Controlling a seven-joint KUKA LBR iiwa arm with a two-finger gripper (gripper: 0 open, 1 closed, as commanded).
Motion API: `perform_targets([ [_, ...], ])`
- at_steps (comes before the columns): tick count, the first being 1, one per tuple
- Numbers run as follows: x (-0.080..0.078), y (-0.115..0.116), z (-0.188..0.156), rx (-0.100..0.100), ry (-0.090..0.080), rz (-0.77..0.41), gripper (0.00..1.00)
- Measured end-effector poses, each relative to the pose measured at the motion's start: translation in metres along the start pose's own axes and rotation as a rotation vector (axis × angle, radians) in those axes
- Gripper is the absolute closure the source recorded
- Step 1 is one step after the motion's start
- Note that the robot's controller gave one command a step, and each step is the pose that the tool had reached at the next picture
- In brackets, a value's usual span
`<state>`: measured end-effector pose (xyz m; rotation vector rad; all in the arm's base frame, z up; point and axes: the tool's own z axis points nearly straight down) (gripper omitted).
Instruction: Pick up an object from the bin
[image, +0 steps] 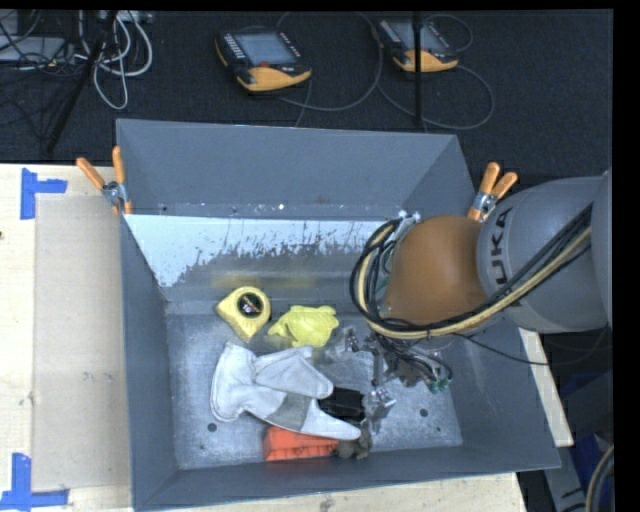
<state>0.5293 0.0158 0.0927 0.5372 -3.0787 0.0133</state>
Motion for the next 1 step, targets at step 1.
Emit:
perform_targets([
  [1, 0.0, 0.0, 0.0, 0.0, 0.0, 0.0, 1.0],
])
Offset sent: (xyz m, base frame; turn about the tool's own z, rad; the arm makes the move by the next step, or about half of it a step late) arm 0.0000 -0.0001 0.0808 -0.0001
